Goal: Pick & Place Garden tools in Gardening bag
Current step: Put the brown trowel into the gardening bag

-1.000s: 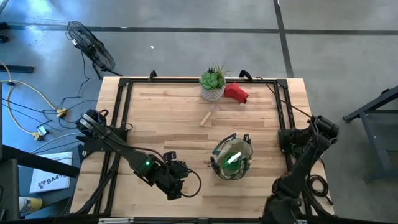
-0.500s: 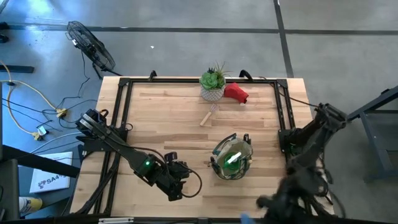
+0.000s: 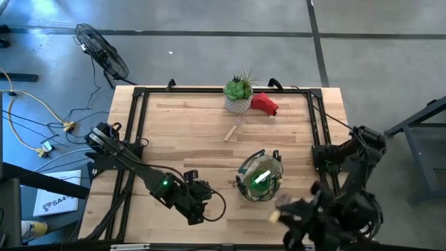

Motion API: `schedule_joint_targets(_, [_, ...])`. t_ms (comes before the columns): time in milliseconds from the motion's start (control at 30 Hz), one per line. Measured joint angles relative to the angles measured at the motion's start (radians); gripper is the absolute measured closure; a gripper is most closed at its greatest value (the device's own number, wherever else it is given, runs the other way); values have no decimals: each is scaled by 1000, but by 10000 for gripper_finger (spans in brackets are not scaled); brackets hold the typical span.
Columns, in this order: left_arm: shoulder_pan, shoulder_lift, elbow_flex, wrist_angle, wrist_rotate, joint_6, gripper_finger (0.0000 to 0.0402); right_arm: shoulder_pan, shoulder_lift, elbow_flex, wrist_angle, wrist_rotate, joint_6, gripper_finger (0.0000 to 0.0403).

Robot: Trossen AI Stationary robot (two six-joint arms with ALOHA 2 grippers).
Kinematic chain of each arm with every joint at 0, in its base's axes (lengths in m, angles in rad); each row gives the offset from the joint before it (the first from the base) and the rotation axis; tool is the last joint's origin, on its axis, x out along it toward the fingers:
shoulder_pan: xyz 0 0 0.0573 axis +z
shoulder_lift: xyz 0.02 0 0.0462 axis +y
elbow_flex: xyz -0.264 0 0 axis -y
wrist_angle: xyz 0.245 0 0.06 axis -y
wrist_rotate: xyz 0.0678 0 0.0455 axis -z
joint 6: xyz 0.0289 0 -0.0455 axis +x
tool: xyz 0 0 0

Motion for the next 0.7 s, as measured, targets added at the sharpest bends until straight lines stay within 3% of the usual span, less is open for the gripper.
schedule_joint_targets(67, [0,0,0,0,0,0,206,21,-17,7,-3,66,-42,344])
schedule_joint_targets(300, [1,0,0,3,-1,23,206,157,7,89,-178,81,67,344])
schedule_joint_targets(567, [14,0,0,10,3,14,206,207,200,297,-225,93,75,344])
schedule_joint_targets(700, [13,0,0,11,4,-1,206,208,302,414,-222,116,156,344])
